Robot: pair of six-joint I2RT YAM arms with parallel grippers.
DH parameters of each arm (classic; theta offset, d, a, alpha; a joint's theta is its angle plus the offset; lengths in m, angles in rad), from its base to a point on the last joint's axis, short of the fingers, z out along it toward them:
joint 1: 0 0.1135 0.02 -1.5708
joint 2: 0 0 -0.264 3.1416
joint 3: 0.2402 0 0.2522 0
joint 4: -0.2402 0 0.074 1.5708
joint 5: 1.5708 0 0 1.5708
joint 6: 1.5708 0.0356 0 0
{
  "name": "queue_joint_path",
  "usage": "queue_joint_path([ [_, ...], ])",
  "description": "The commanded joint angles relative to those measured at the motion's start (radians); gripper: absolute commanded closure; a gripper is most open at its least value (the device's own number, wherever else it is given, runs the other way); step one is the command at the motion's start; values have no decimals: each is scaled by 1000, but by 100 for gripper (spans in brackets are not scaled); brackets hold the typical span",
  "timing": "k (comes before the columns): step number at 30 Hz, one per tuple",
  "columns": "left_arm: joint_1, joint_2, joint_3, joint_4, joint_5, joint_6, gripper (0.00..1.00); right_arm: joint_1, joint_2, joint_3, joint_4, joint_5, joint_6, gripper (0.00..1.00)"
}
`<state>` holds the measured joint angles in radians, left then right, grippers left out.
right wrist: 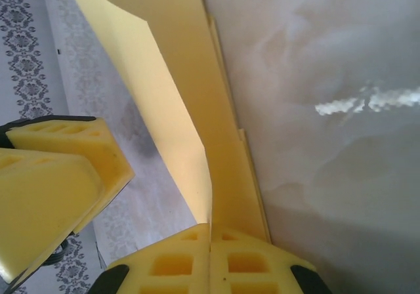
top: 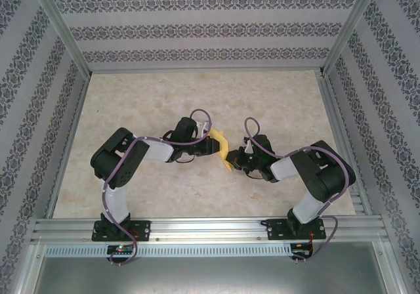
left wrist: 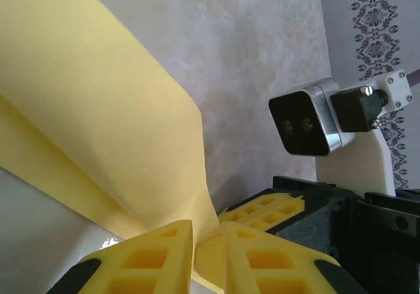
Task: Fold a paper plane with a square sheet of paper (pick it up from the middle)
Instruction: Fold the wing for the fifth time at the center of the table.
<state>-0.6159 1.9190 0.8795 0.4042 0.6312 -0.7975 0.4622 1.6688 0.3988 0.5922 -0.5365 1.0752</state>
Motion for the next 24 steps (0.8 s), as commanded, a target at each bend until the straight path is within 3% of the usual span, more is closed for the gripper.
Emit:
queue_joint_path([
  [1,-17,17,11,43,10,9,81,-7,16,-1,23,-28,14,100],
  [17,-17,52,42,11,10,17,82,-9,39,48,-99,-46,-49,100],
  [24,-17,74,77,-117,-45,32,85,-8,45,65,-142,-40,-72,100],
])
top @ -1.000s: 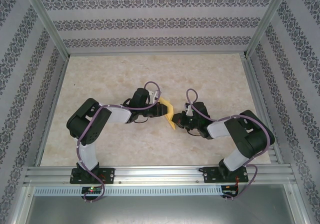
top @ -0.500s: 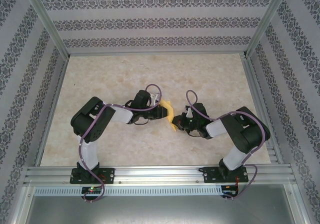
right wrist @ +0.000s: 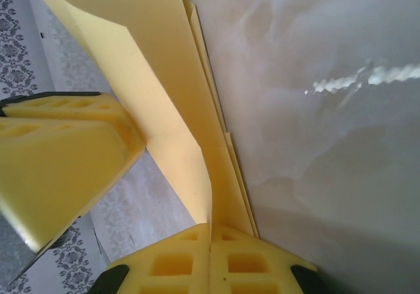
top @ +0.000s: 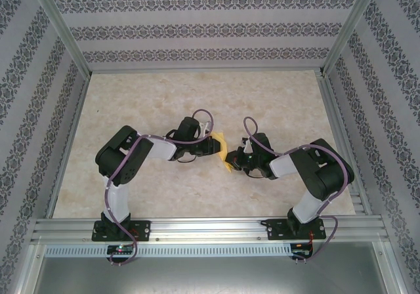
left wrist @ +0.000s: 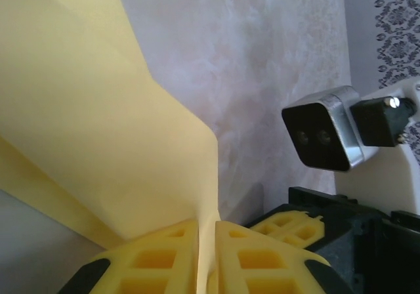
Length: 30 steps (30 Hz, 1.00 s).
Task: Fold a paper plane with a square sheet of paper (pick it up from the middle)
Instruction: Fold the wing for the fifth time at the center of the table.
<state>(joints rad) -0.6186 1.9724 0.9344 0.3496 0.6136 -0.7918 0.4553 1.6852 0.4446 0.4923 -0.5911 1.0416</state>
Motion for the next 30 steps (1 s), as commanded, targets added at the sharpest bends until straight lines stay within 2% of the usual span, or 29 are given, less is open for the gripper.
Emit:
queue_joint_path([
  [1,-14,25,26,-76,-32,27,86,-1,29,22,-46,14,-40,100],
  [9,-13,49,51,-143,-59,22,86,-1,25,39,-79,14,-59,99],
  [19,-14,71,87,-270,-117,21,87,-1,-107,62,-256,27,-190,75],
  [25,-13,79,89,-275,-118,14,87,6,-164,58,-343,27,-262,75],
  [30,-14,79,89,-281,-120,15,86,29,-157,86,-404,53,-308,79],
])
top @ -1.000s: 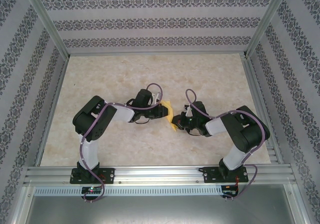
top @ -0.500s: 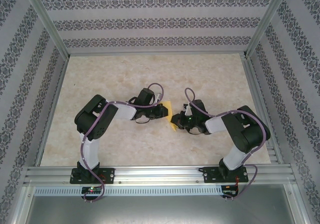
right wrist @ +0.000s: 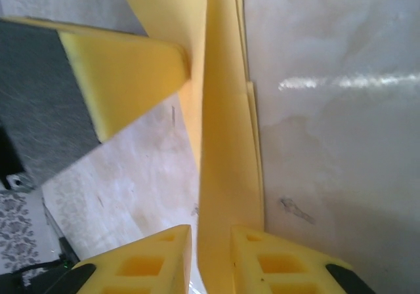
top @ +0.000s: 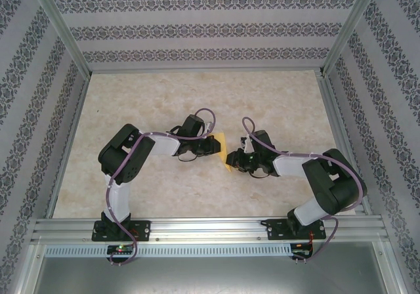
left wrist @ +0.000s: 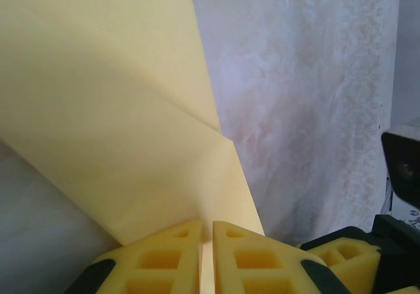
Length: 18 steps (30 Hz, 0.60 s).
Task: Fold a paper plane with a square sheet of paper (pick it up from the middle)
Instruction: Fold the wing for the fifth time at the center of the table.
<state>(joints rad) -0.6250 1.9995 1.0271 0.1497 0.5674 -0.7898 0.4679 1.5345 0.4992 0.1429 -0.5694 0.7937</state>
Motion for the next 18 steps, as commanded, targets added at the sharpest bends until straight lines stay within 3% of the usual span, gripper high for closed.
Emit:
queue_joint_path([
  [1,-8,51,-3,-79,-74,12,86,21,0,35,-58,35,-64,80],
  [4,-8,53,-2,-83,-75,12,87,26,14,37,-52,37,-62,86],
  [18,-7,58,3,-93,-75,13,87,24,68,25,-53,22,-47,93],
])
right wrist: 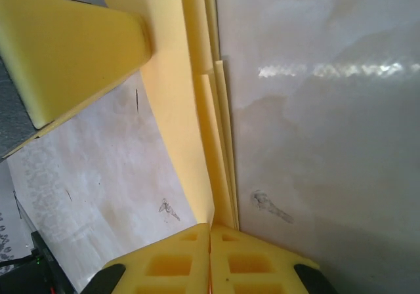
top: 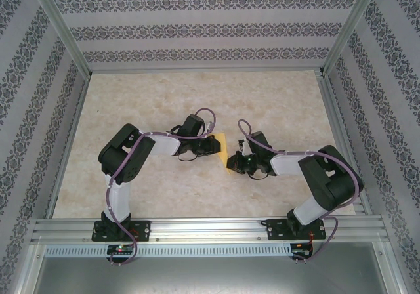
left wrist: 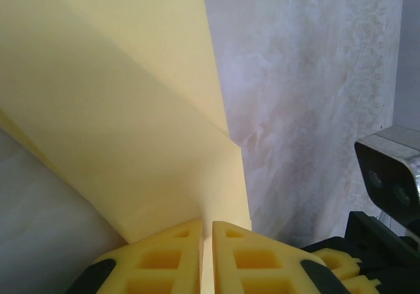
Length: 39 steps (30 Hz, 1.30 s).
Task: Fold a paper plane with a square sheet of paper (pick it up from the middle)
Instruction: Fold the wing for the fifth time at the center of the table.
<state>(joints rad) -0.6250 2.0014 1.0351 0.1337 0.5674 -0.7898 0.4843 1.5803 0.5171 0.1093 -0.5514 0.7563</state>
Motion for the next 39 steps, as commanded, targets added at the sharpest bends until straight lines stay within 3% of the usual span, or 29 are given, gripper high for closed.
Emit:
queue_joint_path([
  [1,-7,56,-6,-77,-76,13,87,8,26,8,-17,0,-5,93],
  [7,-7,57,-3,-89,-85,13,87,5,-14,23,-54,7,-8,86],
  [12,-7,60,12,-131,-104,16,87,26,-75,54,-173,72,-102,79],
  [18,-8,68,37,-178,-114,19,87,104,-110,123,-350,261,-205,77],
  [30,-7,76,45,-195,-110,27,87,127,-70,144,-356,292,-206,93],
  [39,-7,27,73,-190,-63,70,83,117,-40,109,-290,231,-174,97],
])
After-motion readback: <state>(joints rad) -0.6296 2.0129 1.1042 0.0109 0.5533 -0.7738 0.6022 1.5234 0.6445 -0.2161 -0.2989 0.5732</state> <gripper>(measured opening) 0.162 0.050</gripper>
